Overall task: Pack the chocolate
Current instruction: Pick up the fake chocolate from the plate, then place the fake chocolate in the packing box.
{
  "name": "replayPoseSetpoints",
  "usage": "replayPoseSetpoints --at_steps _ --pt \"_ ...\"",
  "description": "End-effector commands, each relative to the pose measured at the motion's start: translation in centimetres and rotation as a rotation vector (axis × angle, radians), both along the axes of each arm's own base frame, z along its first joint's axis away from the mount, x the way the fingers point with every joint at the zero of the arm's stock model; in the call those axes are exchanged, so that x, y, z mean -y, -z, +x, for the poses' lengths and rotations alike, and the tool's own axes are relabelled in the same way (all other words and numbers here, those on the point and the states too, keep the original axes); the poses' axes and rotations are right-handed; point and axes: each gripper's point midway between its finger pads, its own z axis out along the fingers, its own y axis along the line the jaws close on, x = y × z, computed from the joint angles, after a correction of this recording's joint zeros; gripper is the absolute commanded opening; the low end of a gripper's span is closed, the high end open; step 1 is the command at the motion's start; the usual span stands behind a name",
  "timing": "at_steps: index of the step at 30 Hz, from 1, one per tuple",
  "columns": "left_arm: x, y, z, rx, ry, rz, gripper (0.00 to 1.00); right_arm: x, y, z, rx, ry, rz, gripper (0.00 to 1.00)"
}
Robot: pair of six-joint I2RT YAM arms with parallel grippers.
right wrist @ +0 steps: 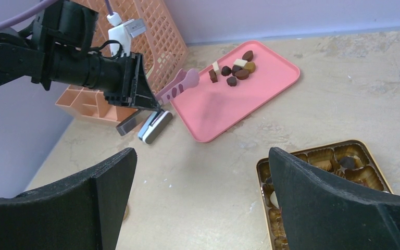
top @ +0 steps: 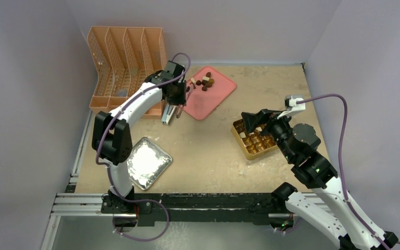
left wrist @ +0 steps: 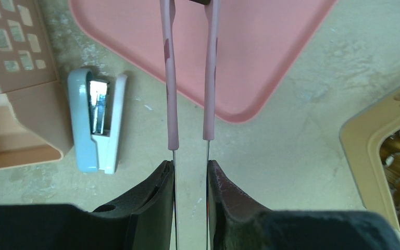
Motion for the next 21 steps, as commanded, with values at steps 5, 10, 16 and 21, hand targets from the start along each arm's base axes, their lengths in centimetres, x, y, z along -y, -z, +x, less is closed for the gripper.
replayPoseSetpoints --at_steps 5,10,16,21 --pt "6.0 -7.1 -3.6 0.133 0.172 -0.187 0.24 1.0 -3.1 -0.2 0.074 0.035 0.028 0.99" --pt "10.3 -8.3 -7.9 0.123 0.327 -0.252 0.24 1.5 -3.3 -0.2 0.075 0.055 0.018 0.99" --pt "14.3 -9.1 -13.2 0.088 0.494 -0.352 0.24 1.9 -3.5 -0.3 0.081 0.070 0.022 0.99" --pt "16.2 -8.0 -16.8 0.033 0.587 -0.373 0.25 2.1 -3.8 -0.4 0.086 0.079 0.024 0.99"
